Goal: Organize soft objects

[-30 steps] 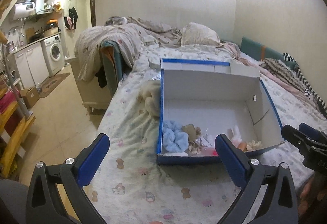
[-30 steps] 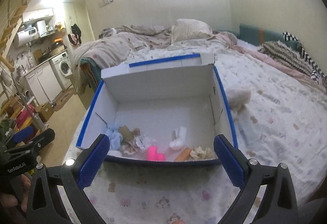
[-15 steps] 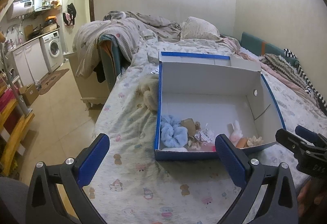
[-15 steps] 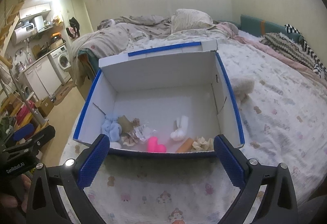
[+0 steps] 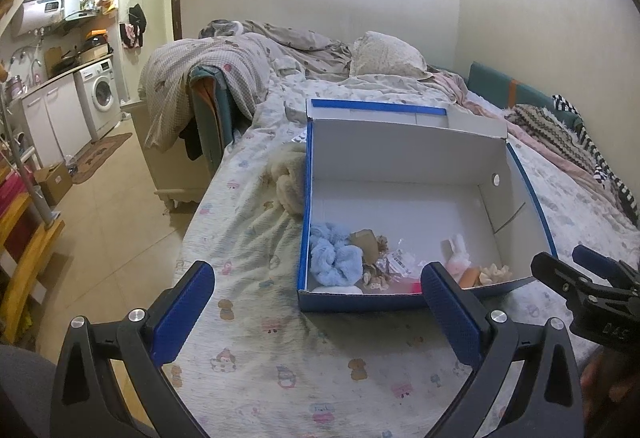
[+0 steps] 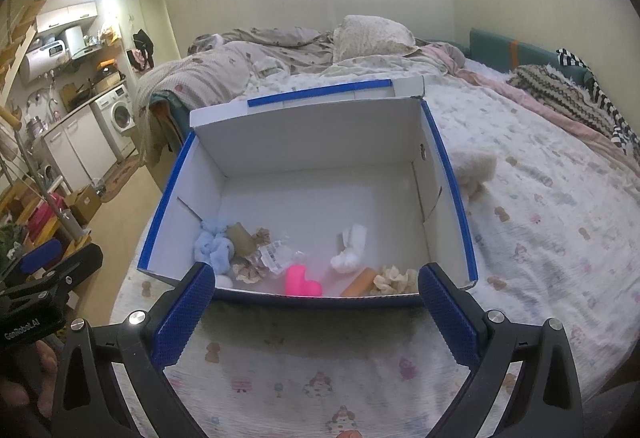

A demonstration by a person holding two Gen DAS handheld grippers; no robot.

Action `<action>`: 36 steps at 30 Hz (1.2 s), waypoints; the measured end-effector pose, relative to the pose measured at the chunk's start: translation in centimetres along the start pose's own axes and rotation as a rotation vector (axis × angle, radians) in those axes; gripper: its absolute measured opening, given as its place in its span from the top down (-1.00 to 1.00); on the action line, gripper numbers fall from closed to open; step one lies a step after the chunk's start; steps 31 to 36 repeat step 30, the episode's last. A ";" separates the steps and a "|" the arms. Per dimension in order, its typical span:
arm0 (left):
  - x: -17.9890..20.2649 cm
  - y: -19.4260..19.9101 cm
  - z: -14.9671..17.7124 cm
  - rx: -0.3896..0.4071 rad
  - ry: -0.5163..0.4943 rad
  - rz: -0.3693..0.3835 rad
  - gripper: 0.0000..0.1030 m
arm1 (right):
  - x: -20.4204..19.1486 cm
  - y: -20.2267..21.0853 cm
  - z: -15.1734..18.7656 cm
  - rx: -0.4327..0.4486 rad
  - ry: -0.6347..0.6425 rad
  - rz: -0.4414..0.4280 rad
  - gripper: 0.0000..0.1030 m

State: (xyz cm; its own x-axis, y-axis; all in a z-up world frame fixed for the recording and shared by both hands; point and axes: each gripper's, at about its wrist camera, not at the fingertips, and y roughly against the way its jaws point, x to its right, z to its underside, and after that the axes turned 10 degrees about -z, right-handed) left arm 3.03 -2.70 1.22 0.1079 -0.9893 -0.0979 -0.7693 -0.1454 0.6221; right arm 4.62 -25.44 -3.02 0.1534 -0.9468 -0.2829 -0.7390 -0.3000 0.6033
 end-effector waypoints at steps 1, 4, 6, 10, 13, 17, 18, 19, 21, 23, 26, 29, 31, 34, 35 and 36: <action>0.0 0.0 0.0 -0.001 -0.001 -0.001 -1.00 | 0.0 0.0 0.0 0.001 0.000 0.000 -1.00; 0.0 0.1 0.1 0.001 -0.001 -0.001 -1.00 | 0.2 0.0 0.0 0.005 -0.002 0.000 -1.00; 0.0 0.1 0.1 0.001 -0.001 -0.002 -1.00 | 0.2 -0.1 0.0 0.003 -0.001 -0.001 -1.00; 0.0 0.1 0.1 0.001 -0.001 -0.003 -1.00 | 0.2 0.0 0.0 0.004 0.001 -0.001 -1.00; 0.1 0.2 0.1 0.002 -0.001 -0.002 -1.00 | 0.2 0.0 0.0 0.004 0.000 -0.002 -1.00; 0.1 0.2 0.1 0.000 0.000 -0.002 -1.00 | 0.2 0.0 0.0 0.003 -0.001 -0.001 -1.00; 0.1 0.2 0.1 0.001 0.000 -0.002 -1.00 | 0.2 0.0 0.0 0.003 0.000 -0.002 -1.00; 0.1 0.2 0.0 0.001 -0.001 0.000 -1.00 | 0.2 0.0 0.0 0.003 0.000 -0.001 -1.00; 0.1 0.2 0.0 0.001 -0.001 -0.001 -1.00 | 0.2 0.0 0.0 0.004 0.000 -0.002 -1.00; 0.1 0.3 0.0 0.001 0.001 0.000 -1.00 | 0.2 0.0 0.0 0.004 0.001 -0.001 -1.00; 0.1 0.2 0.0 0.000 0.000 0.006 -1.00 | 0.2 -0.1 0.0 0.003 0.000 -0.002 -1.00; 0.3 0.3 0.0 -0.001 0.001 0.016 -1.00 | 0.2 0.0 0.0 0.004 -0.001 -0.007 -1.00; 0.2 0.3 0.0 -0.001 0.000 0.015 -1.00 | 0.2 0.0 -0.1 0.005 -0.001 -0.008 -1.00; 0.2 0.3 0.0 -0.001 0.000 0.015 -1.00 | 0.2 0.0 -0.1 0.005 -0.001 -0.008 -1.00; 0.2 0.3 0.0 -0.001 0.000 0.015 -1.00 | 0.2 0.0 -0.1 0.005 -0.001 -0.008 -1.00; 0.2 0.3 0.0 -0.001 0.000 0.015 -1.00 | 0.2 0.0 -0.1 0.005 -0.001 -0.008 -1.00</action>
